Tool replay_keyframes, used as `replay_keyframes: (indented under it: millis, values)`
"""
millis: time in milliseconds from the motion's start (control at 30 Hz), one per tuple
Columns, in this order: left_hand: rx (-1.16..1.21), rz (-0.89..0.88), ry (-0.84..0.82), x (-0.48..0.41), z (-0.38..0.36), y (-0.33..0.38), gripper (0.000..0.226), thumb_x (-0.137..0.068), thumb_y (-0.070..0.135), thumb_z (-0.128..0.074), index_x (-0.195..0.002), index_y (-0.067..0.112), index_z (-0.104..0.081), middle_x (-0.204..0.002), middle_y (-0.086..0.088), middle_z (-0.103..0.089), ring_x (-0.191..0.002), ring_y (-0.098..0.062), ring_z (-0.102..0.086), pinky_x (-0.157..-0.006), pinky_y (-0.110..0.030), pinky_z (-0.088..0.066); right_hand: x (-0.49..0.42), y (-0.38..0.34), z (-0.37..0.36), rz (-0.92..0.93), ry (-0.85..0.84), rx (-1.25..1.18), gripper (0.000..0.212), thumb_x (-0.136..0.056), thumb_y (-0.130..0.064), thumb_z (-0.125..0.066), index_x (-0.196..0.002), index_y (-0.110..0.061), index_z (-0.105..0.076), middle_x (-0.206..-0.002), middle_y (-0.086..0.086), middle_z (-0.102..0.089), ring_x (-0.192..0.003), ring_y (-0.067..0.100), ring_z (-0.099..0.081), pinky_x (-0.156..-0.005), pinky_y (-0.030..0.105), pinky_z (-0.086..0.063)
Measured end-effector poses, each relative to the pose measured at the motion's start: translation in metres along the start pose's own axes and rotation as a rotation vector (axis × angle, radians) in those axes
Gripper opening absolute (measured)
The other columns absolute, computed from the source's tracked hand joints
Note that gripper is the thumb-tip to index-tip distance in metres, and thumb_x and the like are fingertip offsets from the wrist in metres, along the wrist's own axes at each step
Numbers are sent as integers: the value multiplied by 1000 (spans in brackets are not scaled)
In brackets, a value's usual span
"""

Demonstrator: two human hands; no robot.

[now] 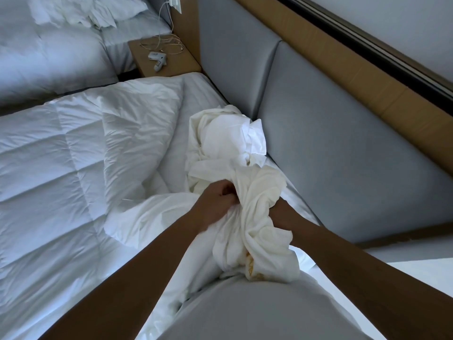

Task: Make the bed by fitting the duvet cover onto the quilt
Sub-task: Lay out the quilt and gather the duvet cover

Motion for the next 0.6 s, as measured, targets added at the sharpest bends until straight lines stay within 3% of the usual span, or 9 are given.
replay_keyframes:
  millis: [67, 100, 167, 233, 267, 333, 400, 500, 600]
  values:
    - [-107, -6, 303, 2, 23, 15, 15, -95, 31, -57, -92, 18, -63, -92, 4, -71, -88, -15, -65, -82, -39, -52, -3, 2, 0, -3, 30, 6, 19, -99, 1, -48, -98, -14, -61, -85, 0, -57, -77, 15, -54, -75, 32, -46]
    - [-146, -39, 374, 6, 24, 27, 27, -91, 48, -58, -89, 21, -59, -87, 6, -68, -83, -12, -63, -76, -36, -48, -4, 2, 2, -12, 74, 51, 22, -99, 1, -47, -93, -18, -55, -81, -1, -53, -72, 13, -51, -72, 28, -46]
    - [-442, -139, 371, 11, 6, 53, 59, -74, 79, -54, -96, 23, -53, -88, 8, -64, -84, -14, -59, -79, -36, -45, -5, -2, 6, -19, 172, 170, 31, -99, 0, -44, -83, -27, -42, -79, -5, -44, -67, 9, -44, -61, 22, -41]
    - [-765, -175, 288, 13, -21, 61, 75, -71, 83, -52, -116, 23, -49, -104, 3, -64, -98, -22, -61, -90, -42, -46, -6, -6, 5, 19, 234, 163, 36, -98, -1, -50, -78, -30, -40, -80, -6, -47, -71, 13, -49, -60, 24, -41]
    - [-774, -145, 231, 11, -26, 57, 76, -75, 78, -58, -125, 22, -45, -113, -1, -62, -103, -25, -61, -92, -43, -47, -6, -8, 6, 32, 257, 189, 33, -96, -1, -51, -74, -25, -42, -75, -3, -48, -71, 17, -49, -59, 27, -40]
    - [-604, -29, 125, 5, -24, 43, 81, -80, 66, -67, -139, 21, -35, -123, -5, -54, -110, -28, -59, -89, -38, -47, -4, -10, 7, 44, 272, 280, 29, -89, -2, -51, -63, -10, -43, -62, 5, -45, -63, 19, -43, -57, 29, -35]
    - [-469, 57, 54, 2, -21, 29, 85, -81, 59, -72, -144, 20, -30, -120, -1, -50, -109, -25, -56, -85, -32, -42, -2, -8, 6, 50, 250, 263, 24, -84, -4, -54, -62, 0, -46, -59, 11, -44, -60, 19, -39, -58, 33, -34]
    - [-224, 101, 30, 4, -16, 18, 72, -83, 45, -77, -136, 18, -37, -118, 4, -55, -105, -18, -59, -85, -33, -49, 1, -1, 8, 40, 227, 134, 26, -82, -7, -59, -60, -3, -47, -58, 6, -42, -59, 19, -37, -55, 29, -32]
    - [227, 167, 84, 12, -1, 9, 61, -86, 26, -79, -135, 17, -44, -124, -8, -61, -105, -23, -65, -86, -38, -58, 4, 2, 18, 45, 161, -22, 32, -84, -17, -72, -62, -2, -54, -59, 5, -44, -56, 16, -39, -51, 26, -32]
Point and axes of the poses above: each hand's wrist, its own x-axis away from the middle knuckle, its own z-axis out of the back of the hand, y = z × x, the point moved 8 cm from there along -x, towards the middle knuckle
